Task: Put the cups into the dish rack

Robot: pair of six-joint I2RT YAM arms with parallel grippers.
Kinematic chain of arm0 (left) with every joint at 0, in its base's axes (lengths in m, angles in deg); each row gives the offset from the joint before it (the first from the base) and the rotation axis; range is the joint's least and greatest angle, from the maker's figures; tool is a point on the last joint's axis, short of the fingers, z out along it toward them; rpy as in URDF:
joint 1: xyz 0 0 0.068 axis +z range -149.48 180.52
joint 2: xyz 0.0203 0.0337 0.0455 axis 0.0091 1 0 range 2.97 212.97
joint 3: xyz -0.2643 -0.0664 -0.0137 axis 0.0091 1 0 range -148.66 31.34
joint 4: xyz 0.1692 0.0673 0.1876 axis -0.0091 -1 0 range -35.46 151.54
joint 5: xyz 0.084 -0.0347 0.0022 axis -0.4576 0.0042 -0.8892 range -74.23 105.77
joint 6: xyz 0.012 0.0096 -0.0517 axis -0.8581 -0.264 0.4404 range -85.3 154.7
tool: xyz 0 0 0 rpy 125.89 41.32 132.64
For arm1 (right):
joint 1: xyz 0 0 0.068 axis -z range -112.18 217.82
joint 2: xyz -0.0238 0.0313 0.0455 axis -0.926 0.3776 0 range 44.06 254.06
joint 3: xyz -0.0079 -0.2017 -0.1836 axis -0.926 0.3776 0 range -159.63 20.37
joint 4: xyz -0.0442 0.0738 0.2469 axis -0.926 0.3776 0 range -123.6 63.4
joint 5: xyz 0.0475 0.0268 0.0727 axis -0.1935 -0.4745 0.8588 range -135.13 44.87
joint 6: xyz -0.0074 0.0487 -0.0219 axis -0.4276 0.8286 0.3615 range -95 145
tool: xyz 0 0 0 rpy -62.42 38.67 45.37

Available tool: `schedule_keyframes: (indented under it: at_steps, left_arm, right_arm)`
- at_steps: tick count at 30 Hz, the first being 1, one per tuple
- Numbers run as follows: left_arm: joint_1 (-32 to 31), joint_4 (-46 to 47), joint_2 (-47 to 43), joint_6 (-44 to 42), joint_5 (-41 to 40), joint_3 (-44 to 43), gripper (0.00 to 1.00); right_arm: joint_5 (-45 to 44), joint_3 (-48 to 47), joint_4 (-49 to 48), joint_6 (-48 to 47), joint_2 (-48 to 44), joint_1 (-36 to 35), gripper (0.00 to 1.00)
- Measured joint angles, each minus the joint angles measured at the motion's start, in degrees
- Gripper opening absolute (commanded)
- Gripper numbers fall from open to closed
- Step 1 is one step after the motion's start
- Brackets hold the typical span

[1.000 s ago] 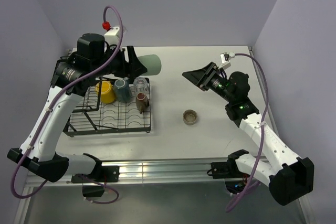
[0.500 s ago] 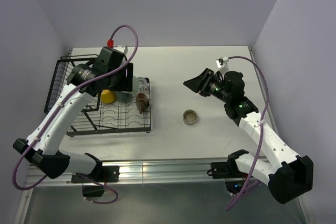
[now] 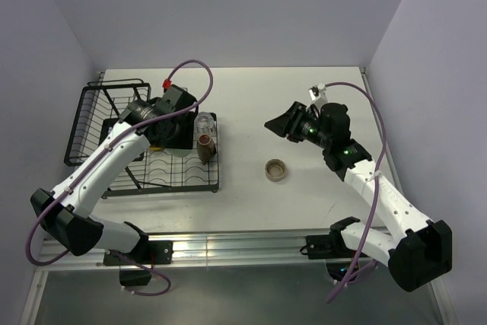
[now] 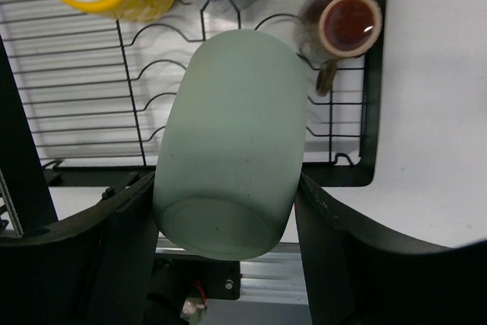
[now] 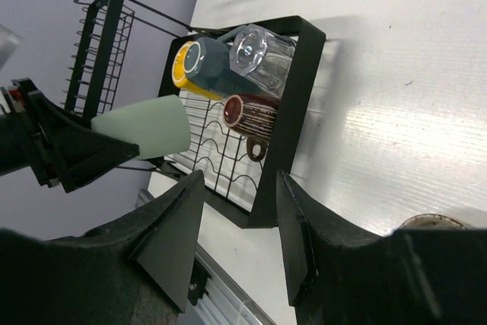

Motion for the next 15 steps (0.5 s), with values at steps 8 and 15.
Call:
schedule_keyframes:
  at_steps: [8,15]
  left_arm:
    - [0.0,-2.2,0.3,3.0,-2.2,3.2,0.0]
    - [0.0,-2.1,1.4,4.5,-2.5,6.6,0.0]
  right_arm:
    - [0.2,0.0,0.3,-0.6,1.1,-0.4,0.5]
    - [0.5,0.0,0.3,-0.8,2.1,-0.8,0.5]
